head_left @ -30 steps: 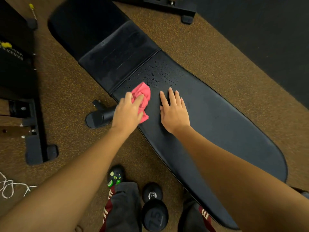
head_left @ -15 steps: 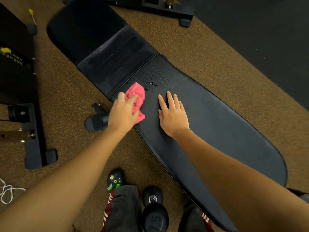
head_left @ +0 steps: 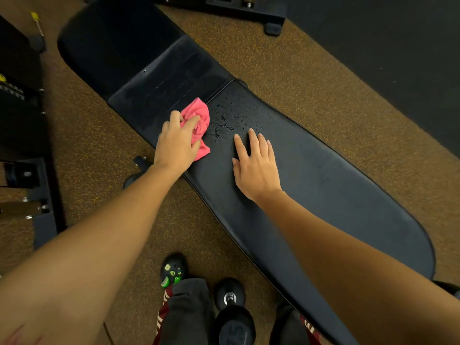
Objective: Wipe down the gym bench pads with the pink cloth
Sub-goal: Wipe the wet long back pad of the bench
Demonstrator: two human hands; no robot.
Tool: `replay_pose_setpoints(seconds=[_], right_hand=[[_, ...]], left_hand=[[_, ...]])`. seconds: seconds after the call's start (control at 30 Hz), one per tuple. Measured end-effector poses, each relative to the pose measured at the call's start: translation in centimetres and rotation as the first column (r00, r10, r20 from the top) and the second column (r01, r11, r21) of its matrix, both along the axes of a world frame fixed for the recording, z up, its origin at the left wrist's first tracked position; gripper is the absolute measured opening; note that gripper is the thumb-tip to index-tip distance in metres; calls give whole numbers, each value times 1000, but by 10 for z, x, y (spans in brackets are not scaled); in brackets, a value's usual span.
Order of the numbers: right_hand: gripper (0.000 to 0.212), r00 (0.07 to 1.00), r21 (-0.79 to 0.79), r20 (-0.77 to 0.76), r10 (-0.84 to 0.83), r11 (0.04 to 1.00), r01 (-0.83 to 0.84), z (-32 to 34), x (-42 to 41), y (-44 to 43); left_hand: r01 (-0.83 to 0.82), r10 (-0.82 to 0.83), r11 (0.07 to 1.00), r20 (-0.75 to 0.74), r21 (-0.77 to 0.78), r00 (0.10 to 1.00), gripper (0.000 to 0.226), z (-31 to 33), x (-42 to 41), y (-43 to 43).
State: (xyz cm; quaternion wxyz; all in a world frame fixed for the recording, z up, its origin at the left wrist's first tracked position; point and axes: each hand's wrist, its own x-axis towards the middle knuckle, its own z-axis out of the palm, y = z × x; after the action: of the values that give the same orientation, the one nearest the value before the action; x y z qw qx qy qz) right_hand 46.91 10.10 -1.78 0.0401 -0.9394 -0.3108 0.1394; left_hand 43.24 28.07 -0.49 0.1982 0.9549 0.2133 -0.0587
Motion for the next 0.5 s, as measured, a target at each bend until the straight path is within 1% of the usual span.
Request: replay_pose_setpoints(seconds=[0.1, 0.23, 0.37, 0.43, 0.5], right_hand=[[53, 1000, -10, -12, -8, 1000, 8, -2, 2, 0], [53, 1000, 5, -21, -22, 1000, 22, -4, 1, 1], [52, 999, 21, -10, -31, 999, 31, -6, 1, 2], [52, 999, 21, -17, -28, 999, 29, -6, 0, 1], [53, 1000, 24, -16, -16, 1000, 17, -7, 2, 0]], left_hand=[[5, -5, 1000, -20, 4, 1000, 51, 1, 3, 2], [-31, 31, 999, 7, -35, 999, 50, 2, -5, -11], [52, -50, 997, 29, -58, 998, 49, 1, -26, -26], [82, -82, 996, 18, -36, 997, 48, 1, -24, -22], [74, -74, 997, 11, -13, 997, 48, 1, -12, -13]])
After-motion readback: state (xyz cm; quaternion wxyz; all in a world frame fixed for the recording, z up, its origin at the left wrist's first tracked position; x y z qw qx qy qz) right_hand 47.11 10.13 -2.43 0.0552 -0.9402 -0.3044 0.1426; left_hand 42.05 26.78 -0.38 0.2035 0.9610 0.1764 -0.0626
